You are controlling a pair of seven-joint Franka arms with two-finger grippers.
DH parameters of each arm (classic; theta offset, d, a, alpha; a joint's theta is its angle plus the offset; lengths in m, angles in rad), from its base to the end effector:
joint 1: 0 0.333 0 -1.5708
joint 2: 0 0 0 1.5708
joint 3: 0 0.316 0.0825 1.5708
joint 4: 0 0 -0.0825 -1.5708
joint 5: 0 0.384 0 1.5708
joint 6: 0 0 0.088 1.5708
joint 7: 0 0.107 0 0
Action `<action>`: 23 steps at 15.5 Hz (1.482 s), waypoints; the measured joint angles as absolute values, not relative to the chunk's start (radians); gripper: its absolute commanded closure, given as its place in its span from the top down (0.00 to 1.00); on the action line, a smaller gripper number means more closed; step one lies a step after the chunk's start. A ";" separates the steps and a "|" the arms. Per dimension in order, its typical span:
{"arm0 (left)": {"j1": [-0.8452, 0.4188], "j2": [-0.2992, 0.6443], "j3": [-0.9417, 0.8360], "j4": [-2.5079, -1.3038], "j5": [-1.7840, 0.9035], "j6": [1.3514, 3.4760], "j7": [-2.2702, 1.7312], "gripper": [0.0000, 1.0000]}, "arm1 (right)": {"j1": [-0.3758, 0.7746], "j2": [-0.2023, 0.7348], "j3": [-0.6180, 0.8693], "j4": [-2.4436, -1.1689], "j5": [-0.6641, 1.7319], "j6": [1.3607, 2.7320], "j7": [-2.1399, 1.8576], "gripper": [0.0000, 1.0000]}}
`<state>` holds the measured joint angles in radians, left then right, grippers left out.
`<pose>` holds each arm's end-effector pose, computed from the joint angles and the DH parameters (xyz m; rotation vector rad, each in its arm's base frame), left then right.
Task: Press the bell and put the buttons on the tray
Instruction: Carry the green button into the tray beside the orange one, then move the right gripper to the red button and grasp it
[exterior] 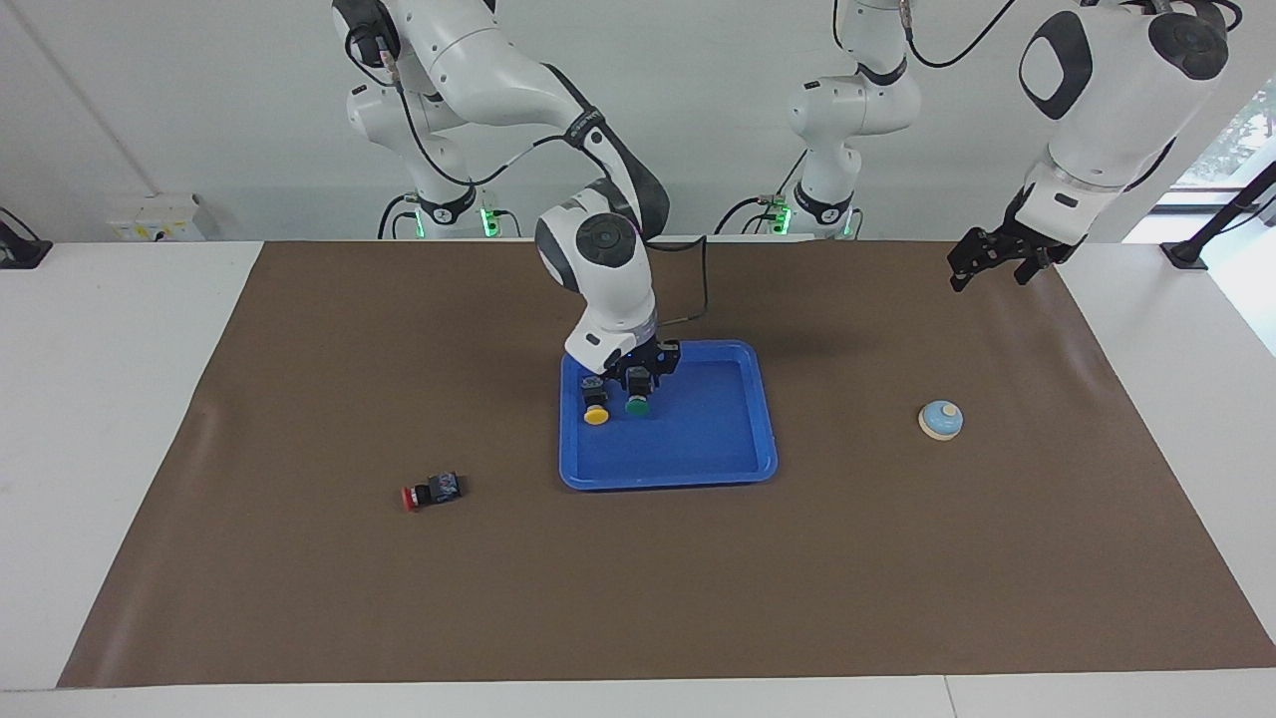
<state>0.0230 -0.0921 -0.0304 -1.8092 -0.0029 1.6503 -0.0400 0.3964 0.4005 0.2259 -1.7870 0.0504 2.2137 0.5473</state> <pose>0.5257 -0.0048 0.5682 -3.1379 -0.0520 0.1049 0.5347 0.3712 0.3385 -3.0146 -0.0401 0.0624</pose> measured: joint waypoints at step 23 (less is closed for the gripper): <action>0.023 -0.092 -0.030 -1.809 -0.003 1.650 -0.040 1.00 | -0.056 0.276 0.207 -1.757 0.020 2.117 0.433 1.00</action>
